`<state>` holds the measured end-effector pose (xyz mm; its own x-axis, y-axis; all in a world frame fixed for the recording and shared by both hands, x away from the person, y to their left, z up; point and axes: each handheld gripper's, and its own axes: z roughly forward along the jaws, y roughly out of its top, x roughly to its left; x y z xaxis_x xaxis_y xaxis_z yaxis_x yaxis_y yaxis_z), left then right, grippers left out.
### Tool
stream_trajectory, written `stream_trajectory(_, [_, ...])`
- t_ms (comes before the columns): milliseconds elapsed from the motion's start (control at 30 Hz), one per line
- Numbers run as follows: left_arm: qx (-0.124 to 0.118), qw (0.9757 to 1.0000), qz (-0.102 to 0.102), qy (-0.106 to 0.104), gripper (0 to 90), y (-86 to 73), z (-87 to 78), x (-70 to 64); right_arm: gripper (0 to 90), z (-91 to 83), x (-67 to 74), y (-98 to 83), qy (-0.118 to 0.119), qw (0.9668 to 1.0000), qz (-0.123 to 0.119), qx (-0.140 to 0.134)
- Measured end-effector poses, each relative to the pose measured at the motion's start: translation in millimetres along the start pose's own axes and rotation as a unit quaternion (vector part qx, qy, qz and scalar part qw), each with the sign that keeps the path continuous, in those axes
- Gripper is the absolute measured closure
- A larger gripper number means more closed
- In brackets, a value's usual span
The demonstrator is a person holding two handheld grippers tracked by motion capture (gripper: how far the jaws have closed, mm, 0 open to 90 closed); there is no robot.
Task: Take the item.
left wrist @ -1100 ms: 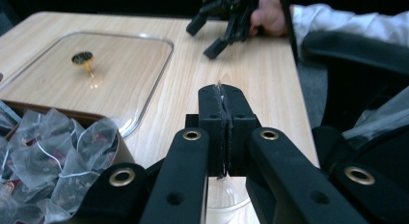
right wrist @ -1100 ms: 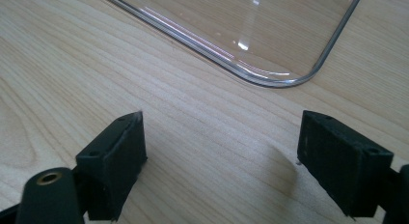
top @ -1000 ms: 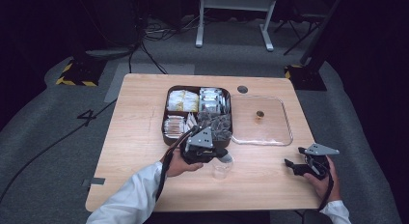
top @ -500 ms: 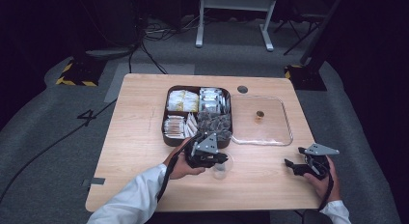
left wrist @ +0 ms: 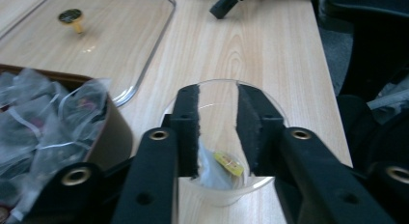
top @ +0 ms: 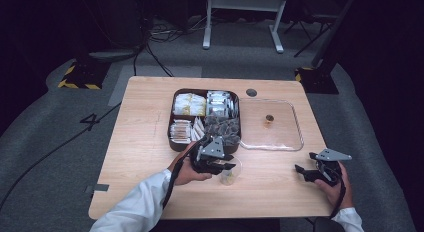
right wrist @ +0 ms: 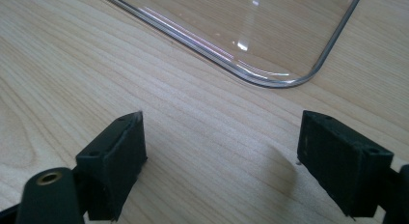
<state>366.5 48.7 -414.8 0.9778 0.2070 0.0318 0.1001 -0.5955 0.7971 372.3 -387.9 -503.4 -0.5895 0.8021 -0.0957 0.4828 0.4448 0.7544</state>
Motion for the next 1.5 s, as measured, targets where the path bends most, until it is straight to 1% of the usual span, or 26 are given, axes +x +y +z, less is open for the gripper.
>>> stream_trajectory(100, [-0.003, 0.9998, -0.01, 0.015, 60.3, -0.9, -7.4, 2.1, 17.6, 0.0, 0.0, 0.0, 0.0, 1.0, 0.0, 0.0])
stream_trajectory(133, [-0.003, 0.9998, -0.01, 0.015, 58.0, -0.9, -7.4, 2.1, 17.6, 0.0, 0.0, 0.0, 0.0, 1.0, 0.0, 0.0])
stream_trajectory(167, [-0.002, 0.9997, -0.006, 0.023, 58.0, -1.0, -10.0, 2.9, 17.6, 0.0, 0.0, 0.0, 0.0, 1.0, 0.0, 0.0])
stream_trajectory(200, [0.001, 0.9995, -0.007, 0.03, 52.1, -1.3, -13.4, 3.1, 17.6, 0.0, 0.0, 0.0, 0.0, 1.0, 0.0, 0.0])
stream_trajectory(267, [0.001, 0.9989, -0.01, 0.046, 46.0, -1.7, -17.6, 2.3, 17.6, 0.0, 0.0, 0.0, 0.0, 1.0, 0.0, 0.0])
stream_trajectory(333, [0.005, 0.9981, -0.005, 0.061, 42.4, -2.0, -21.5, 1.8, 17.6, 0.0, -0.1, 0.0, 0.0, 1.0, 0.0, 0.0])
stream_trajectory(367, [0.005, 0.9981, -0.005, 0.061, 39.8, -2.0, -21.5, 1.8, 17.6, 0.0, -0.1, 0.0, 0.0, 1.0, 0.0, 0.0])
stream_trajectory(400, [0.002, 0.9973, -0.003, 0.074, 37.8, -2.5, -26.6, 1.2, 17.6, 0.0, 0.0, 0.0, 0.0, 1.0, 0.0, 0.0])
stream_trajectory(433, [0.002, 0.9973, -0.003, 0.074, 36.1, -2.5, -26.6, 1.2, 17.6, 0.0, 0.0, 0.0, 0.0, 1.0, 0.0, 0.0])
stream_trajectory(467, [0.001, 0.9966, -0.002, 0.082, 36.1, -2.8, -29.7, 0.7, 17.6, 0.0, 0.0, 0.0, 0.0, 1.0, 0.0, 0.0])
stream_trajectory(500, [0.002, 0.9963, -0.001, 0.086, 33.3, -3.0, -31.2, 0.5, 17.6, 0.0, -0.1, 0.0, 0.0, 1.0, 0.0, 0.0])
stream_trajectory(533, [0.007, 0.9954, 0.001, 0.096, 29.5, -3.9, -34.8, 0.5, 17.6, 0.0, -0.1, 0.0, 0.0, 1.0, 0.0, 0.0])
stream_trajectory(600, [0.012, 0.9946, 0.0, 0.103, 26.9, -5.7, -38.1, 1.2, 17.6, 0.0, 0.0, 0.0, 0.0, 1.0, 0.0, 0.0])
stream_trajectory(700, [0.018, 0.9932, 0.001, 0.115, 25.4, -9.4, -43.8, 1.6, 17.6, 0.0, 0.0, 0.0, 0.0, 1.0, 0.0, 0.0])
stream_trajectory(767, [0.018, 0.9929, 0.0, 0.118, 24.3, -10.8, -46.4, 2.0, 17.6, 0.0, 0.0, 0.0, 0.0, 1.0, 0.0, 0.0])
stream_trajectory(833, [0.023, 0.991, -0.005, 0.131, 23.4, -15.5, -54.4, 3.5, 17.6, 0.0, 0.0, 0.0, 0.0, 1.0, 0.0, 0.0])
stream_trajectory(900, [0.024, 0.9905, -0.007, 0.136, 22.1, -17.4, -56.9, 4.3, 17.6, 0.0, 0.0, 0.0, 0.0, 1.0, 0.0, 0.0])
stream_trajectory(967, [0.029, 0.9889, -0.011, 0.145, 20.6, -23.7, -65.3, 5.1, 17.6, 0.0, 0.0, 0.0, 0.0, 1.0, 0.0, 0.0])
stream_trajectory(1167, [0.031, 0.9873, -0.019, 0.155, 19.6, -35.4, -78.9, 5.9, 17.6, 0.0, 0.0, 0.0, 0.0, 1.0, 0.0, 0.0])
stream_trajectory(1200, [0.036, 0.9862, -0.023, 0.16, 19.6, -40.8, -83.0, 6.3, 17.6, 0.0, 0.1, 0.0, 0.0, 1.0, 0.0, 0.0])
stream_trajectory(1267, [0.039, 0.9856, -0.024, 0.163, 19.6, -43.9, -85.0, 6.7, 17.6, 0.0, 0.1, 0.0, 0.0, 1.0, 0.0, 0.0])
stream_trajectory(1300, [0.044, 0.9844, -0.03, 0.167, 19.7, -50.4, -88.8, 7.7, 17.6, 0.0, 0.0, 0.0, 0.0, 1.0, 0.0, 0.0])
stream_trajectory(1333, [0.044, 0.9844, -0.03, 0.167, 19.7, -50.4, -88.8, 7.7, 17.6, 0.0, 0.0, 0.0, 0.0, 1.0, 0.0, 0.0])
stream_trajectory(1400, [0.05, 0.9824, -0.039, 0.176, 19.7, -58.5, -92.7, 8.8, 17.6, 0.0, 0.1, 0.0, 0.0, 1.0, 0.0, 0.0])
stream_trajectory(1433, [0.053, 0.982, -0.04, 0.177, 19.6, -61.5, -94.1, 9.5, 17.6, 0.0, 0.1, 0.0, 0.0, 1.0, 0.0, 0.0])
stream_trajectory(1500, [0.056, 0.98, -0.051, 0.184, 19.5, -73.2, -100.6, 11.3, 17.6, 0.0, 0.0, 0.0, 0.0, 1.0, 0.0, 0.0])
